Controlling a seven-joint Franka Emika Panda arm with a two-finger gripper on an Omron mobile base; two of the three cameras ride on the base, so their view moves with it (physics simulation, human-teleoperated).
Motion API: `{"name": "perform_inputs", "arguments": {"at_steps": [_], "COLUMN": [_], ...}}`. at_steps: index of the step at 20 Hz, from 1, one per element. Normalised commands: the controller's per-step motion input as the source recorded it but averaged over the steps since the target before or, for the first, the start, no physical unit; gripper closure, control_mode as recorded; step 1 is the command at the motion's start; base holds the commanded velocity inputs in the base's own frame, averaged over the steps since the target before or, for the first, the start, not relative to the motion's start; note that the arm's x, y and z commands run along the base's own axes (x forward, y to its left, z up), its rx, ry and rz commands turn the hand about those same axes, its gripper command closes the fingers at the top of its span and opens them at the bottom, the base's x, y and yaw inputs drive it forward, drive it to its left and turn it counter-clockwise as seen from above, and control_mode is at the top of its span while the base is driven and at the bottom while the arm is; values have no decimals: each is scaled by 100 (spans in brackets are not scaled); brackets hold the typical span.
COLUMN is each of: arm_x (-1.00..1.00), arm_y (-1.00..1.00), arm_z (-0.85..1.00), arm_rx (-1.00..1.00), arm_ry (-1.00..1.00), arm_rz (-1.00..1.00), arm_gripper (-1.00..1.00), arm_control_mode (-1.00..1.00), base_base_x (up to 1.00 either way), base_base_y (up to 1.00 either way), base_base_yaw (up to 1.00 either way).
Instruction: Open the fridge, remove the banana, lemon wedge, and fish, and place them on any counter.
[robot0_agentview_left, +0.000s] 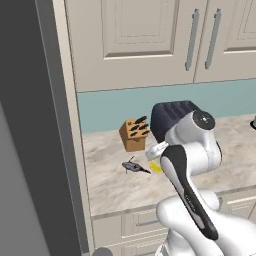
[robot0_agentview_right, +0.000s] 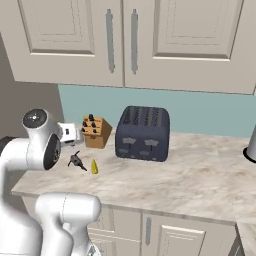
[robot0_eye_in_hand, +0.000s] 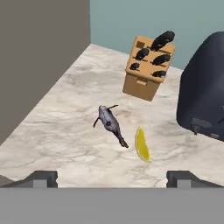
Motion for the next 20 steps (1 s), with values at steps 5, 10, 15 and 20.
{"name": "perform_inputs", "arguments": {"at_steps": [5, 10, 15, 20], "arm_x": [-70, -89, -43, -25], "arm_y": [-33, -47, -39, -14], "arm_z": [98, 52, 18, 21], "arm_rx": [3, 4, 4, 2], "arm_ry": [6, 5, 0, -2], "arm_rz": [-22, -29, -16, 1], "arm_gripper": [-100, -100, -100, -100], "arm_control_mode": [-100, -100, -100, -100], "base_base_x": [0, 0, 0, 0], "base_base_y": [0, 0, 0, 0], "base_base_yaw": [0, 0, 0, 0]}}
